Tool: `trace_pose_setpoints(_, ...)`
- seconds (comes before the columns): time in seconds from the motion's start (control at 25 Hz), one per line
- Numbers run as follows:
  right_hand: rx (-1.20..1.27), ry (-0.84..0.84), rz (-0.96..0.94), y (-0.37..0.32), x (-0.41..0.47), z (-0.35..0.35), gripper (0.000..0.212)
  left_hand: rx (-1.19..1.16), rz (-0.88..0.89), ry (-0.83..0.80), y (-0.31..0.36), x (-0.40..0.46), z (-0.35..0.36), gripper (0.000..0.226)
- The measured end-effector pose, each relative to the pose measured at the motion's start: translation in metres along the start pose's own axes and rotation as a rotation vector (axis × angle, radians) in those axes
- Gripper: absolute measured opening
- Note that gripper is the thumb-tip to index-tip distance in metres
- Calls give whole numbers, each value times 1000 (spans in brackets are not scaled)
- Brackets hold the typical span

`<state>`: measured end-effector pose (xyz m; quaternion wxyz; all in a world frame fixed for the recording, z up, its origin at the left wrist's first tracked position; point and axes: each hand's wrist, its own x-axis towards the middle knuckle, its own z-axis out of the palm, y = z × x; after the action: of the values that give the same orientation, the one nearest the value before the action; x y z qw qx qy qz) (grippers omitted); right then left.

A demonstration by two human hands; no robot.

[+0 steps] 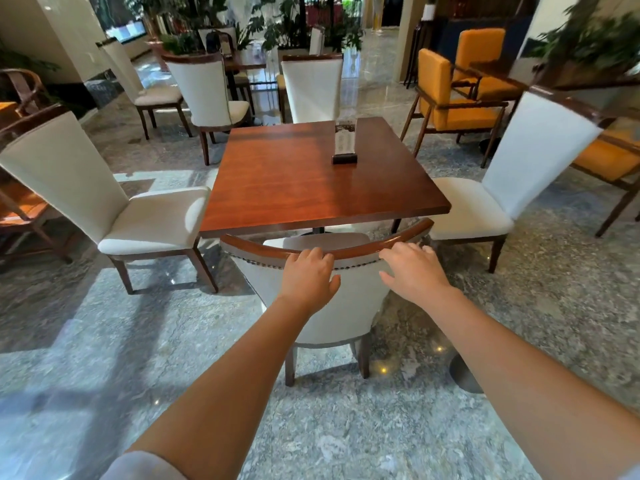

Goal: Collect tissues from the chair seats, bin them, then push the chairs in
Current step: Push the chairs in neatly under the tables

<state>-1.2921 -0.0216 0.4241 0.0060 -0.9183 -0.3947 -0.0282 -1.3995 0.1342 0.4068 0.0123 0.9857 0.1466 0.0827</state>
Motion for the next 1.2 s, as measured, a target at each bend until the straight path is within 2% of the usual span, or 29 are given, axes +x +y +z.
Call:
trace_pose_setpoints(0.24, -2, 75, 132, 31, -65, -3, 34, -6, 145, 66, 67, -15, -8, 41)
trace_pose_setpoints(0.48, 3, 113, 275, 104, -128, -10, 36, -35, 268, 46, 162, -17, -6, 46)
trace_pose_setpoints(0.64, 12, 114, 337, 174, -175, -6, 37, -32, 308, 42, 245, -8, 2, 46)
trace_pose_setpoints(0.88, 27, 88, 379, 301, -237, -3, 38, -111, 264, -2, 387, 1, 29, 45)
trace_pose_setpoints(1.2, 26, 97, 393, 461, -240, 16, 40, -106, 285, -14, 521, 78, 57, 49)
